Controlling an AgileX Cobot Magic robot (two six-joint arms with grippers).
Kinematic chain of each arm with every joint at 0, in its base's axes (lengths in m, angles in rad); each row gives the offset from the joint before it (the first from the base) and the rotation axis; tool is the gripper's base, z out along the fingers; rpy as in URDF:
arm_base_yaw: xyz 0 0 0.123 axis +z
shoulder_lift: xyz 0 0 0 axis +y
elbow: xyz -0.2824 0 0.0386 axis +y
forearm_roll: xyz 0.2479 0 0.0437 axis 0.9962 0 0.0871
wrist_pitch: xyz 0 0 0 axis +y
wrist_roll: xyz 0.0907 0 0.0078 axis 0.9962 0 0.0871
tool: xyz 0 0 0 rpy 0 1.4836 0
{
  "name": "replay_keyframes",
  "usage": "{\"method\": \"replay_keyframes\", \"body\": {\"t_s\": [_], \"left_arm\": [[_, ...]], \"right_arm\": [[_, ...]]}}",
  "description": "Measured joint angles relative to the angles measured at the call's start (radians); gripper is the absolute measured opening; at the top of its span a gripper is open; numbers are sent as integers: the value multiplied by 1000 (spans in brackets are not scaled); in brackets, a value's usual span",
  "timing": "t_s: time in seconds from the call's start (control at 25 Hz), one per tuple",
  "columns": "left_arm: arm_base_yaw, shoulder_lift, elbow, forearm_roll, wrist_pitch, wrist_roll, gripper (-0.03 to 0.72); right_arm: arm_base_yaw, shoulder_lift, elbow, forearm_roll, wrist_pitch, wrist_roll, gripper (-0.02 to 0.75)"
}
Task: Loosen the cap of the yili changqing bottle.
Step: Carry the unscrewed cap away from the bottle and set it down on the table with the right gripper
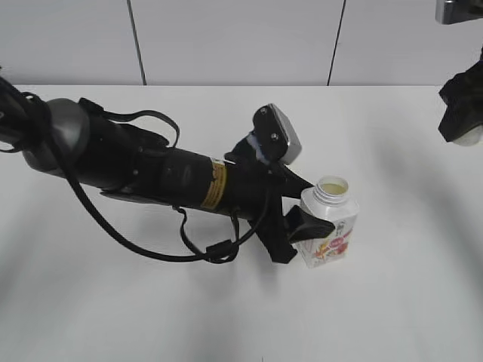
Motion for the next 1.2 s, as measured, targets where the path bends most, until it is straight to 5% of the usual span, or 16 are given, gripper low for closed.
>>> {"method": "replay_keyframes", "body": {"t_s": [0.4, 1.04, 1.2], "left_arm": [[120, -1, 0, -22, 2, 0, 436], [129, -1, 0, -22, 3, 0, 436], [129, -2, 0, -22, 6, 0, 436]], "right_arm": [[0, 180, 57, 57, -171, 81, 386], [0, 395, 91, 94, -374, 84, 386], [0, 395, 91, 94, -376, 84, 487]]}}
